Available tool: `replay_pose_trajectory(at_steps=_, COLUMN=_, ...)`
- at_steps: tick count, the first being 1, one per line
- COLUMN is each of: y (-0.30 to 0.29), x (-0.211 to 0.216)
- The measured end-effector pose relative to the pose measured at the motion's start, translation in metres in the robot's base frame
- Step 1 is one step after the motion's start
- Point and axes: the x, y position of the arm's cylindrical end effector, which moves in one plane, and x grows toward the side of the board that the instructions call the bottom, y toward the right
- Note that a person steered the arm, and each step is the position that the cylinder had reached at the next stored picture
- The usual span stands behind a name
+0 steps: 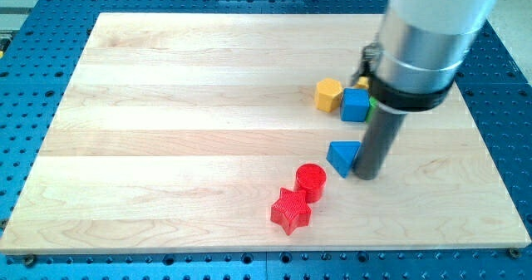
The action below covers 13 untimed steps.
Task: Push the blue cube into the triangle
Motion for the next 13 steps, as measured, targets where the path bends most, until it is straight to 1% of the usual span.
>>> replay_pose_trajectory(at_steps=1, y=-0.060, x=-0.017)
replay_pose_trajectory(at_steps=2, y=-0.073, x=-0.058)
replay_pose_trajectory(at_steps=3, y=-0.087, x=-0.084)
replay_pose_trajectory(at_steps=4, y=-0.055, x=-0.088)
replay_pose_trajectory(at_steps=5, y=-0.056, x=-0.120)
replay_pose_trajectory(at_steps=6, y=-0.028, x=-0.142)
replay_pose_trajectory(at_steps=7, y=-0.028, x=-0.155)
replay_pose_trajectory(at_steps=8, y=-0.007, x=-0.189)
replay_pose_trajectory(at_steps=9, y=0.088, x=-0.219)
replay_pose_trajectory(at_steps=10, y=0.177, x=-0.160)
replay_pose_trajectory(at_steps=11, y=0.148, x=-0.114)
replay_pose_trajectory(at_steps=12, y=0.072, x=-0.114)
replay_pose_trajectory(at_steps=13, y=0.011, x=-0.113)
